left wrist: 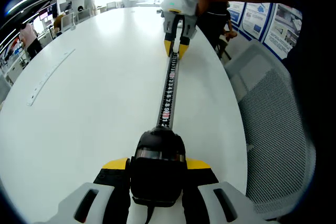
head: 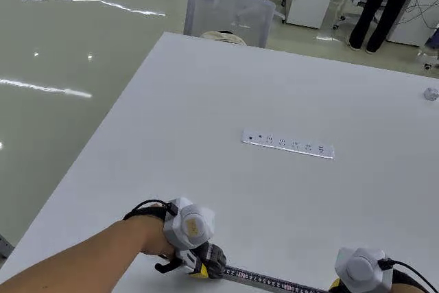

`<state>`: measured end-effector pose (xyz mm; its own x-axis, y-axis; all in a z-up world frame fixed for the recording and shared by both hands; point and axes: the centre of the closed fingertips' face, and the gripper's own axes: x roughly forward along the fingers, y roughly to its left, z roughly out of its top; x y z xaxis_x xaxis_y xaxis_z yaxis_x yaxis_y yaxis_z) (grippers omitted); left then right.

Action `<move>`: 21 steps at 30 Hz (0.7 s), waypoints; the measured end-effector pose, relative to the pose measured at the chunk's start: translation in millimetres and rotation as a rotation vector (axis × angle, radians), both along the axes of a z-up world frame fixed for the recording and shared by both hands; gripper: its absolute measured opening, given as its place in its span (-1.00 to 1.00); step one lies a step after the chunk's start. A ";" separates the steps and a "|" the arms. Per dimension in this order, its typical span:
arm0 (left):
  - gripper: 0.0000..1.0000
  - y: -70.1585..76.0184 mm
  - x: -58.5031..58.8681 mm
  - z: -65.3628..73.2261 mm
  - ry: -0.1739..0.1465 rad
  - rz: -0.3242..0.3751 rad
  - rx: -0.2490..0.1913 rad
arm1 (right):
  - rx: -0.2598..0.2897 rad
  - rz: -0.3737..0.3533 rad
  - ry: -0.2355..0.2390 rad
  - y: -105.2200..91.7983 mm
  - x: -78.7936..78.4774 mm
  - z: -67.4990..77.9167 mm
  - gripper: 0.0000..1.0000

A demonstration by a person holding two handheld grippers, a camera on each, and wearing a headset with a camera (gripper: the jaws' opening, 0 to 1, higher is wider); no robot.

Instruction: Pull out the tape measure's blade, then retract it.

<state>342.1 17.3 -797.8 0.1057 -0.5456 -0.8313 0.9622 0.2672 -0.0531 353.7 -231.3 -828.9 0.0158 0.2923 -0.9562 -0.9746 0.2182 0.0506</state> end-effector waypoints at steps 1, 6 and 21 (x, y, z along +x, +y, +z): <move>-0.30 0.0 0.0 0.0 0.000 0.000 0.000 | -0.001 0.001 0.001 -0.2 0.4 -0.2 -0.71; -0.30 -0.3 0.2 0.3 0.000 0.003 -0.008 | 0.010 -0.014 0.002 -0.5 1.2 -1.2 -0.70; 0.42 30.7 0.1 -1.1 0.033 0.254 -0.132 | 0.154 -0.176 -0.080 0.5 -4.5 5.0 -0.35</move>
<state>342.2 48.0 -798.9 0.2268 -0.6090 -0.7601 0.8622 0.4885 -0.1341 349.2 -230.8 -823.8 0.1534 0.4201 -0.8944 -0.9243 0.3810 0.0204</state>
